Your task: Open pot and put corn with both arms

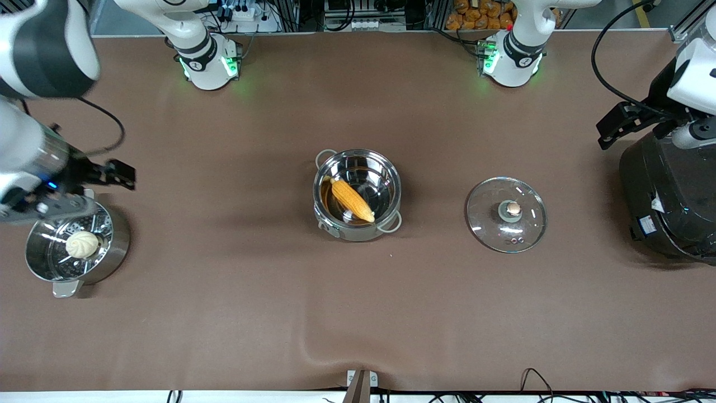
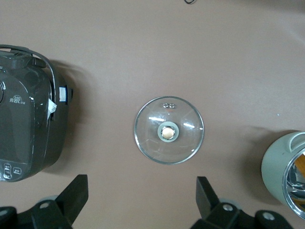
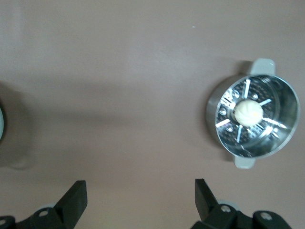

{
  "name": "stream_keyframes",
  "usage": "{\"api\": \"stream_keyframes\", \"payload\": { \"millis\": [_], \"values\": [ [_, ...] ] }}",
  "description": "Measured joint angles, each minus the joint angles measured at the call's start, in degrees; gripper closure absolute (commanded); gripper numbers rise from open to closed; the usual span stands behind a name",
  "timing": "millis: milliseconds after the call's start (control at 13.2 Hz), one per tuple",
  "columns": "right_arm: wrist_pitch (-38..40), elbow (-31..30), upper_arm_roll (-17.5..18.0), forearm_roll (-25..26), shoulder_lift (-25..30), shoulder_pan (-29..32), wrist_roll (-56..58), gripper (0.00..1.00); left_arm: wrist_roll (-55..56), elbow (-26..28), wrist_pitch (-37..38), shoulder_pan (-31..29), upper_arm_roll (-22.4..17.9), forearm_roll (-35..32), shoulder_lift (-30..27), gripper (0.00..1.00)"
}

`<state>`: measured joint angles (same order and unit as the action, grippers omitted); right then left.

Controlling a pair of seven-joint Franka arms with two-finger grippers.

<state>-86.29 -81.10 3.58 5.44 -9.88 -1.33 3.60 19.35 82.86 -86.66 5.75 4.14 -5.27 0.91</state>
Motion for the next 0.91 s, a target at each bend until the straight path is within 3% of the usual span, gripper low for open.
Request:
{"api": "stream_keyframes", "payload": {
  "millis": [303, 607, 910],
  "values": [
    [3.79, -0.14, -0.01, -0.14, 5.57, 2.57, 0.03, 0.0, -1.05, 0.59, -0.33, -3.08, -0.01, 1.13, 0.06, 0.0],
    [6.86, -0.26, -0.06, -5.21, 6.58, 7.35, 0.15, 0.0, -4.27, 0.71, -1.07, -5.92, 0.14, 1.73, 0.11, 0.0],
    [6.72, -1.29, 0.3, -5.51, 6.66, 8.51, 0.22, 0.0, -4.28, 0.92, -1.09, -6.05, 0.24, 2.23, 0.26, 0.0]
  ]
}}
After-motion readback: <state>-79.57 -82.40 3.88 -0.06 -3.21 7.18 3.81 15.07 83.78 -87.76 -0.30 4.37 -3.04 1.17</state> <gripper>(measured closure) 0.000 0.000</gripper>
